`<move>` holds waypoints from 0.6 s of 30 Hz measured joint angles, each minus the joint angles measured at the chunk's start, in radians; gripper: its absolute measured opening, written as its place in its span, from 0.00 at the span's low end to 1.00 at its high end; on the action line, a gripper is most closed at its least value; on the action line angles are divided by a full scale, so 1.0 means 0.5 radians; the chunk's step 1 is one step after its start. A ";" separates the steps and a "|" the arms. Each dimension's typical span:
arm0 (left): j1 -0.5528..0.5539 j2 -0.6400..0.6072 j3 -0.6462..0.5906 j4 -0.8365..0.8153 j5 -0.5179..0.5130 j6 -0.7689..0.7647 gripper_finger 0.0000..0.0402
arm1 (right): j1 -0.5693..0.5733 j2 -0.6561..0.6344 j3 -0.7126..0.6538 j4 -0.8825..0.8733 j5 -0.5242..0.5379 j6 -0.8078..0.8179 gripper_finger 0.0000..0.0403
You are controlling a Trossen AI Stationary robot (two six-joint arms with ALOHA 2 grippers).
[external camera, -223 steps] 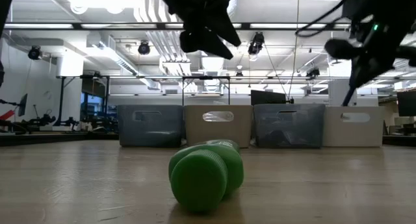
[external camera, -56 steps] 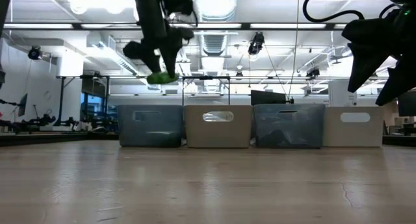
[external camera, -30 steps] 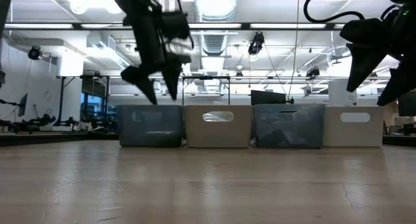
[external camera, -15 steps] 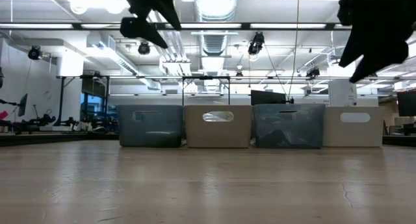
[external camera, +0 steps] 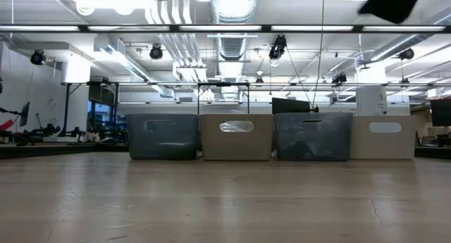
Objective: Pick & Place Travel size toiletries
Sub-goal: Return to Home Position
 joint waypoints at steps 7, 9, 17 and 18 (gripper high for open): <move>-0.088 0.001 -0.459 1.052 0.203 0.060 0.78 | -0.002 -0.228 -0.201 0.645 -0.235 -0.321 0.90; -0.086 -0.014 -0.666 1.340 0.280 -0.044 0.78 | -0.002 -0.334 -0.312 0.738 -0.238 -0.291 0.90; -0.088 -0.440 -1.309 1.826 0.240 -0.240 0.78 | -0.002 -0.919 -0.849 1.038 -0.239 -0.188 0.90; -0.086 -0.531 -1.375 1.830 0.201 -0.232 0.78 | -0.002 -0.995 -0.914 1.090 -0.237 -0.194 0.90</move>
